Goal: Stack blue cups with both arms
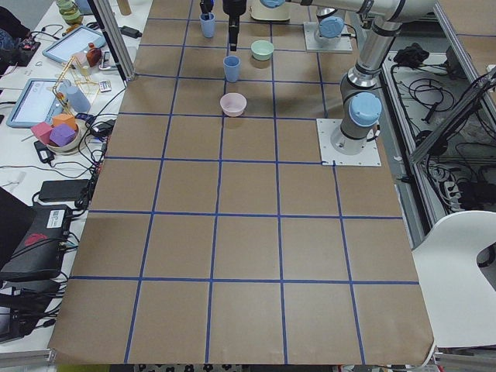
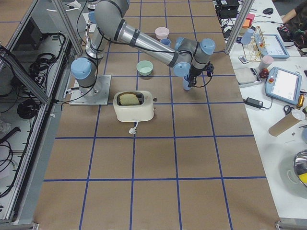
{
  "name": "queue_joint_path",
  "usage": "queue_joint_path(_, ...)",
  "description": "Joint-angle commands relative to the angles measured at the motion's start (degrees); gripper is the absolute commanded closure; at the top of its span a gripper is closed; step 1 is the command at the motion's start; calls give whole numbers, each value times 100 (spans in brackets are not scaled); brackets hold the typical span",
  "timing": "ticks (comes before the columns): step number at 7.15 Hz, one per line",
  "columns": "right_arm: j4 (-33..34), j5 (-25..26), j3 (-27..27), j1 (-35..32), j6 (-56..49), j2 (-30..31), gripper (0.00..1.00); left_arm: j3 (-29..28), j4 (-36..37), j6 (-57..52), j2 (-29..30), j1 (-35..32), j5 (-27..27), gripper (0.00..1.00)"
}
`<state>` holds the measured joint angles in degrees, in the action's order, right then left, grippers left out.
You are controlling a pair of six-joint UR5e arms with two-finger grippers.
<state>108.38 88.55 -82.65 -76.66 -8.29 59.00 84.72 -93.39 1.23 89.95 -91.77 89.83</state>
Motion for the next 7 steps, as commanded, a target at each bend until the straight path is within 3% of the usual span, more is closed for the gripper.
queue_joint_path(1, 105, -14, -5, -7, 2, 24, 100, 1, 23, 0, 5, -8, 9, 0)
queue_joint_path(4, -174, -5, 100, -234, 64, 767, 100, 0, 32, 0, 5, 1, 8, 0)
queue_joint_path(7, -684, 13, 109, -1655, 1350, 1358, 100, -8, 32, 0, 5, 1, 0, 0)
